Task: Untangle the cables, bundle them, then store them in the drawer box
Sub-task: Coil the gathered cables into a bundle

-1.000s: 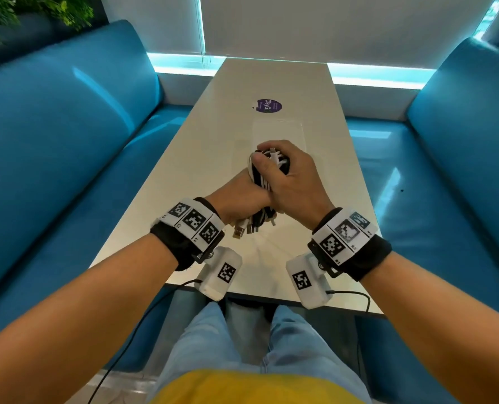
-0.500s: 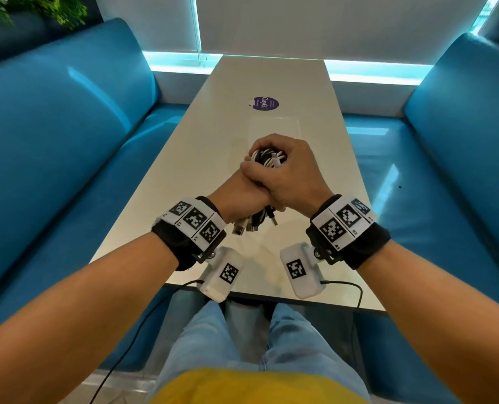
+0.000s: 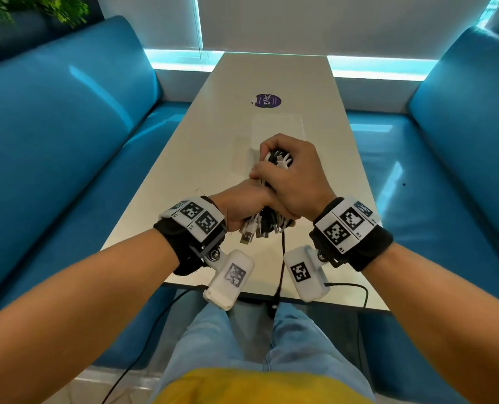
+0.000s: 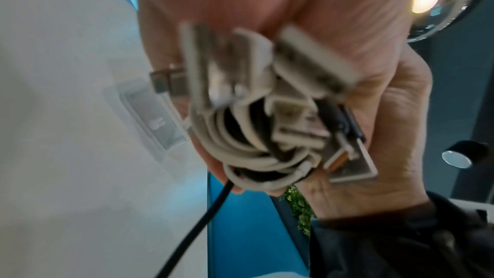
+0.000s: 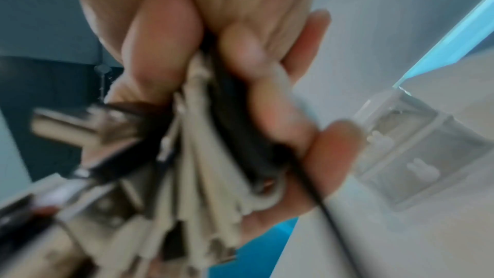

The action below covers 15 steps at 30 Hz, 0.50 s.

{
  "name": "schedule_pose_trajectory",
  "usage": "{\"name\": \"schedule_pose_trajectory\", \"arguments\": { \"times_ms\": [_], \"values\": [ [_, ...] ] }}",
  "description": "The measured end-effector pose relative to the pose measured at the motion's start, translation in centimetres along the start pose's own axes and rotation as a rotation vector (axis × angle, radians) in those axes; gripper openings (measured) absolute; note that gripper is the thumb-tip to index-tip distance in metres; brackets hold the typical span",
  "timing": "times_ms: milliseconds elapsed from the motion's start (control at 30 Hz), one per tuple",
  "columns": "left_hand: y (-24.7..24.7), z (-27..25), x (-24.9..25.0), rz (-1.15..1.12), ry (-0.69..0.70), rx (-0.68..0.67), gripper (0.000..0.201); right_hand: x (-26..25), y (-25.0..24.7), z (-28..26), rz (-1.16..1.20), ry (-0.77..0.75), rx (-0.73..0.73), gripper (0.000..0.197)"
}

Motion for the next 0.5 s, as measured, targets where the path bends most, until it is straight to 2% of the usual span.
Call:
{"name": "schedule_pose_trajectory", "arguments": {
  "times_ms": [67, 100, 200, 267, 367, 500],
  "values": [
    [-0.2, 0.0, -0.2, 0.011, -0.007, 0.025, 0.030, 0.2, 0.1, 0.0, -0.016, -0.002, -0.001, 0.012],
    [-0.2, 0.0, -0.2, 0.019, -0.008, 0.040, 0.026, 0.3, 0.3, 0.0, -0.030, 0.003, -0.021, 0.008],
    [-0.4, -0.1, -0.6, -0.025, 0.020, 0.084, 0.016, 0.2, 0.9, 0.2, -0.075, 0.030, -0.115, 0.015],
    [-1.3, 0.0, -1.2, -0.177, 0.039, 0.137, 0.018, 0.8, 1.0, -0.1, 0.024, 0.108, -0.161, 0.026],
    [-3.4, 0.2, -2.1, -0.525, 0.089, 0.157, 0.015, 3.2, 1.1, -1.0, 0.117, 0.261, -0.186, 0.042],
    [-6.2, -0.5, -1.8, -0.771, 0.239, 0.243, 0.014, 6.7, 4.3, -4.1, 0.241, 0.514, -0.388, 0.047]
  ]
}}
Point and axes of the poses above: each hand's wrist, its own z-axis towards the middle knuckle, its own y-axis out of the palm, x = y × z, the point moved 9 cm from there along z, towards the middle knuckle, and after that the axes turned 9 degrees about -x, right-handed, at the moved point
